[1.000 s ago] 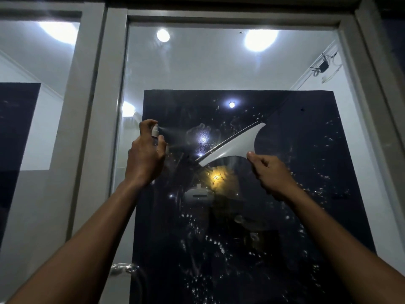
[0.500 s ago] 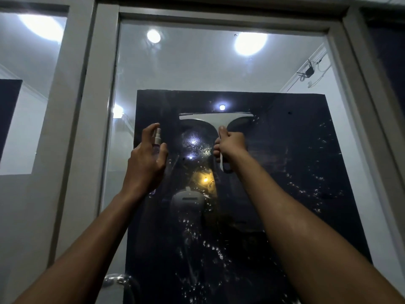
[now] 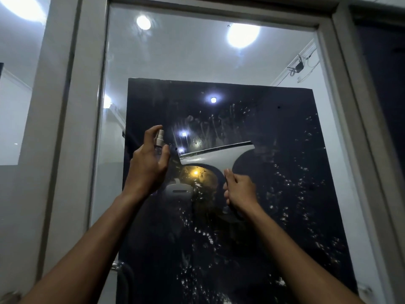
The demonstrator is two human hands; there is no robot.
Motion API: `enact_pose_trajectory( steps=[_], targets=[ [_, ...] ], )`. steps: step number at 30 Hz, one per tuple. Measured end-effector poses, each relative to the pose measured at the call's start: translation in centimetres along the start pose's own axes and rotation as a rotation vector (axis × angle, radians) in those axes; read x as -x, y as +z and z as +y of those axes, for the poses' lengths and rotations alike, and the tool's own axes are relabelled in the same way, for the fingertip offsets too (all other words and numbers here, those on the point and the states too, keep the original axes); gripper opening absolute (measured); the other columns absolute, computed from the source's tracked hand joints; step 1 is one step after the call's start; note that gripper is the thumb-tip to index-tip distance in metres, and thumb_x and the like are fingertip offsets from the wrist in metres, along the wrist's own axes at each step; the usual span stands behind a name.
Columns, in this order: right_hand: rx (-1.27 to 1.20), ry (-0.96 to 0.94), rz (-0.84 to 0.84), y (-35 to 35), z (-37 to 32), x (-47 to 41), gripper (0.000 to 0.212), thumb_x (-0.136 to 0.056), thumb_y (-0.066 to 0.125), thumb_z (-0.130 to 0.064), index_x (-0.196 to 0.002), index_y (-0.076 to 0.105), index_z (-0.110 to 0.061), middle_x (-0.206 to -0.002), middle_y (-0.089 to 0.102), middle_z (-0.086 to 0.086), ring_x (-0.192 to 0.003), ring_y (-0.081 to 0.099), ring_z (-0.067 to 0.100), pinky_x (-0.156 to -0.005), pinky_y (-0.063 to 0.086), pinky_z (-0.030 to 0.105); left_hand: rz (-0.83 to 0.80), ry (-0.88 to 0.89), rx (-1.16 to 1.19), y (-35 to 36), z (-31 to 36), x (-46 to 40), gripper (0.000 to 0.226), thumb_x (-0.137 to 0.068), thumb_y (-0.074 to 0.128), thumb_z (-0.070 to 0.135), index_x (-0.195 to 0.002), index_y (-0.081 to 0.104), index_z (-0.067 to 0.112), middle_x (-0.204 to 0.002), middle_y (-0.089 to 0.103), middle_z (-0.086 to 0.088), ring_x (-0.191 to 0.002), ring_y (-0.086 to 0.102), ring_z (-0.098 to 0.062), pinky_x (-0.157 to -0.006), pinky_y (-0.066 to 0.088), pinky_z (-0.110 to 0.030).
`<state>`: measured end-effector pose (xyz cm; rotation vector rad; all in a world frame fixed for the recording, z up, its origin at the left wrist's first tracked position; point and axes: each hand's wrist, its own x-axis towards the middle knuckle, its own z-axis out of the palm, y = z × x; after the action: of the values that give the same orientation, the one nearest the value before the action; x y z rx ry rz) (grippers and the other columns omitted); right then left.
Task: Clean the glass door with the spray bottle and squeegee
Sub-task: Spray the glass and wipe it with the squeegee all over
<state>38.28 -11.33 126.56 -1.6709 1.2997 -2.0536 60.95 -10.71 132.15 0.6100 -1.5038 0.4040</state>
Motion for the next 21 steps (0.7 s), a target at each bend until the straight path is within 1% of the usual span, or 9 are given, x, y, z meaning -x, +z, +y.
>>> enact_pose_trajectory(
  steps=[5,7,9,11,12,15,17,19,21],
  targets=[
    [0.190,-0.358,0.064,-1.5,-2.7,-2.2,0.061,-0.104,0.041,-0.049,-0.055,0.055,-0.014,-0.050,0.055,-0.001,-0.052,0.054,0.016,-0.057,0.040,0.033,0.005,0.010,-0.015,-0.8,0.3,-0.7,0.049,-0.102,0.056,0.028,-0.146,0.037,0.028,-0.102,0.060,-0.003,-0.079,0.062,-0.024,-0.071,0.047,-0.034],
    [0.354,-0.484,-0.042,-1.5,-4.7,-3.4,0.061,-0.103,0.041,-0.054,-0.052,0.053,-0.023,-0.052,0.051,-0.006,-0.055,0.052,0.015,-0.056,0.036,0.032,0.014,0.020,-0.023,-1.0,0.3,-0.9,0.048,-0.102,0.056,0.027,-0.146,0.038,0.027,-0.098,0.060,-0.003,-0.074,0.061,-0.020,-0.067,0.044,-0.029],
    [0.579,-0.544,-0.185,-0.8,-6.6,-4.4,0.056,-0.100,0.038,-0.063,-0.056,0.056,-0.034,-0.062,0.059,-0.008,-0.064,0.057,0.015,-0.062,0.042,0.034,0.024,0.028,-0.033,-1.1,0.3,-1.0,0.047,-0.102,0.056,0.026,-0.145,0.038,0.026,-0.094,0.060,-0.003,-0.070,0.059,-0.011,-0.061,0.042,-0.027],
    [0.746,-0.555,-0.276,-0.2,-7.6,-5.4,0.054,-0.097,0.034,-0.070,-0.078,0.069,-0.034,-0.081,0.068,-0.006,-0.079,0.062,0.017,-0.072,0.049,0.037,0.026,0.024,-0.044,-0.8,0.5,-0.8,0.048,-0.102,0.056,0.026,-0.146,0.038,0.026,-0.095,0.060,-0.002,-0.070,0.057,-0.007,-0.061,0.042,-0.025],
    [0.778,-0.542,-0.307,-0.3,-7.7,-5.9,0.056,-0.096,0.033,-0.072,-0.082,0.070,-0.032,-0.082,0.068,-0.006,-0.081,0.062,0.018,-0.074,0.049,0.038,0.023,0.020,-0.042,-0.7,0.5,-0.7,0.048,-0.102,0.056,0.026,-0.146,0.037,0.026,-0.096,0.060,-0.002,-0.070,0.057,-0.009,-0.062,0.043,-0.026],
    [0.800,-0.466,-0.387,-1.9,-6.9,-7.1,0.055,-0.096,0.038,-0.071,-0.061,0.057,-0.032,-0.067,0.054,-0.012,-0.075,0.056,0.017,-0.072,0.043,0.035,0.013,0.016,-0.036,-0.2,0.6,0.0,0.047,-0.102,0.056,0.027,-0.145,0.037,0.028,-0.096,0.060,-0.001,-0.070,0.058,-0.013,-0.066,0.045,-0.031],
    [0.845,-0.430,-0.413,-3.8,-5.7,-7.8,0.056,-0.096,0.039,-0.070,-0.058,0.052,-0.031,-0.067,0.052,-0.012,-0.074,0.054,0.016,-0.069,0.039,0.033,0.005,0.018,-0.041,0.2,0.7,0.4,0.047,-0.102,0.056,0.027,-0.145,0.038,0.028,-0.096,0.061,-0.001,-0.069,0.057,-0.007,-0.064,0.044,-0.029],
    [0.867,-0.380,-0.436,-6.2,-4.4,-8.3,0.056,-0.095,0.037,-0.072,-0.061,0.056,-0.031,-0.071,0.057,-0.011,-0.075,0.056,0.016,-0.071,0.045,0.035,0.001,0.022,-0.047,0.7,0.9,0.6,0.047,-0.102,0.056,0.027,-0.145,0.038,0.028,-0.095,0.061,0.003,-0.068,0.056,0.000,-0.059,0.040,-0.020],
    [0.927,-0.328,-0.458,-8.7,-3.5,-8.7,0.058,-0.094,0.033,-0.074,-0.084,0.070,-0.030,-0.093,0.069,-0.004,-0.091,0.062,0.021,-0.086,0.051,0.042,0.000,0.022,-0.043,1.2,1.3,0.6,0.047,-0.101,0.057,0.026,-0.144,0.038,0.029,-0.094,0.060,0.006,-0.068,0.056,0.003,-0.059,0.038,-0.014]
  ],
)
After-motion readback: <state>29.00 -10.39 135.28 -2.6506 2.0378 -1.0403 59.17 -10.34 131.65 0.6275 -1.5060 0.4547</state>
